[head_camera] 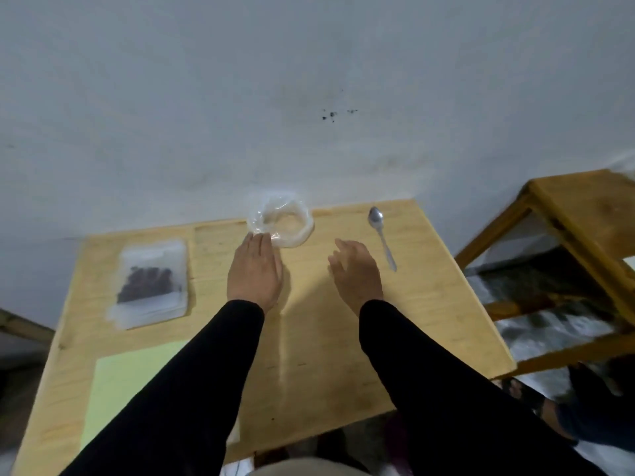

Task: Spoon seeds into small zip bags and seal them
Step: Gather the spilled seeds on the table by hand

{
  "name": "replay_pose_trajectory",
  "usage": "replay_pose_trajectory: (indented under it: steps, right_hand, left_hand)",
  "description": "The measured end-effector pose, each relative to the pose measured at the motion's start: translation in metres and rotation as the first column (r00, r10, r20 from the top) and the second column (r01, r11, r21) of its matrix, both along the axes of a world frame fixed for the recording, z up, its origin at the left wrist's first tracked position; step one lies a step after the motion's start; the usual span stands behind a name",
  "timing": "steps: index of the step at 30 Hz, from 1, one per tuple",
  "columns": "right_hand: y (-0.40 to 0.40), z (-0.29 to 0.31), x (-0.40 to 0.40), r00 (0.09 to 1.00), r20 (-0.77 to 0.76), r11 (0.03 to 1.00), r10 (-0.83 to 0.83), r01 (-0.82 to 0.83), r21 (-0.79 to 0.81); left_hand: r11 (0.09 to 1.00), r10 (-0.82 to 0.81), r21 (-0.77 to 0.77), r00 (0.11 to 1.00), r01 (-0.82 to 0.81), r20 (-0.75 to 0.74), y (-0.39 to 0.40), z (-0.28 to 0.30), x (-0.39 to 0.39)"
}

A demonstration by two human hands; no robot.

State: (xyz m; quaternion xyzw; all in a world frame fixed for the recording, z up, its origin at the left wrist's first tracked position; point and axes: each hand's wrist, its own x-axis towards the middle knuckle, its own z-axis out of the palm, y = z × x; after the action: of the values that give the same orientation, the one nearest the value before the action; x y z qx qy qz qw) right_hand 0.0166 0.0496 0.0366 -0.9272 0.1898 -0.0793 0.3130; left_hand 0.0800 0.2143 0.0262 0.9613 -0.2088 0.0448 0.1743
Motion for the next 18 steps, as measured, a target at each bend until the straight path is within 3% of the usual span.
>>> replay_pose_trajectory:
  steps: [6, 12, 18]
  right_hand:
    - [0.01, -0.031, 0.039, 1.0, -0.002, 0.987, 0.014, -0.014, 0.159]
    - [0.0, -0.052, 0.087, 1.0, -0.028, 0.956, -0.003, 0.011, 0.292]
    - [-0.006, -0.059, 0.111, 0.999, -0.018, 0.948, 0.041, -0.034, 0.316]
  left_hand:
    - [0.994, 0.1, -0.029, 0.98, -0.106, -0.172, 0.013, -0.052, 0.005]
    - [0.987, 0.136, -0.055, 0.967, -0.151, -0.216, 0.003, -0.083, 0.018]
    - [0.986, 0.155, -0.031, 0.964, -0.166, -0.214, -0.009, -0.088, 0.028]
